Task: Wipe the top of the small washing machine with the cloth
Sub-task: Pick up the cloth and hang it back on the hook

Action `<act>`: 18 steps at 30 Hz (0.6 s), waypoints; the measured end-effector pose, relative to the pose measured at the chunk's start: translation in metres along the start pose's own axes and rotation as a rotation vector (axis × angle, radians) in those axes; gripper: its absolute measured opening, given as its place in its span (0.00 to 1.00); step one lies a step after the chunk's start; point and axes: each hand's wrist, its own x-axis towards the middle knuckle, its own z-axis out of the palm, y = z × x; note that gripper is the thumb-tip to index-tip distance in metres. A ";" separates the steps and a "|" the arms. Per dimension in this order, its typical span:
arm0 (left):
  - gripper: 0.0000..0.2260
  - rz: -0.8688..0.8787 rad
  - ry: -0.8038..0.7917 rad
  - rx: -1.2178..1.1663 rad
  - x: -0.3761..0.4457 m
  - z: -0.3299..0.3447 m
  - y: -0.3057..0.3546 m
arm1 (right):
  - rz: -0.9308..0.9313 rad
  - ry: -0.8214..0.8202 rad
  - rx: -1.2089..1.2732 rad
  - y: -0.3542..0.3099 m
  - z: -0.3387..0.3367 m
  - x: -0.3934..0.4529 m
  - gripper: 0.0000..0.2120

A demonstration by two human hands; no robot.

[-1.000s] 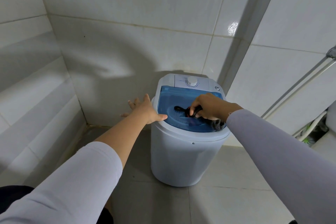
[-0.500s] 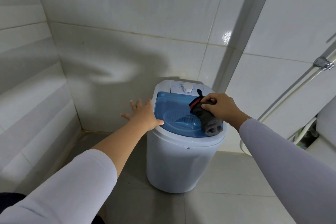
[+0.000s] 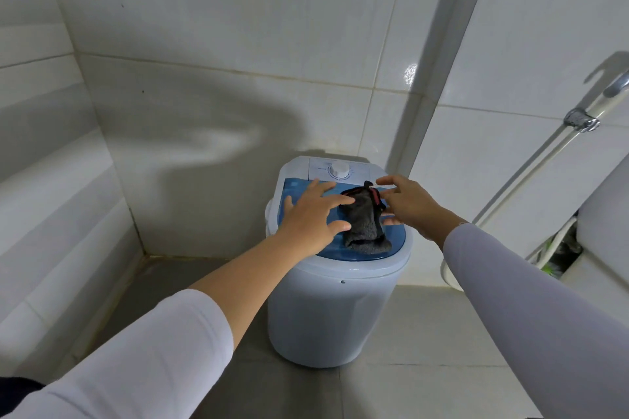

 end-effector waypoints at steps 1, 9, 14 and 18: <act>0.21 0.051 -0.012 0.030 0.002 0.002 0.007 | -0.005 0.010 -0.041 0.001 -0.004 -0.002 0.16; 0.29 0.311 -0.219 0.554 0.018 0.015 0.037 | 0.008 0.013 -0.376 0.026 -0.018 -0.015 0.07; 0.20 0.283 -0.135 0.613 0.025 0.016 0.041 | 0.010 -0.101 -0.388 0.032 -0.016 -0.022 0.06; 0.14 0.140 0.031 0.404 0.026 0.007 0.039 | -0.025 -0.067 -0.377 0.034 -0.010 -0.024 0.13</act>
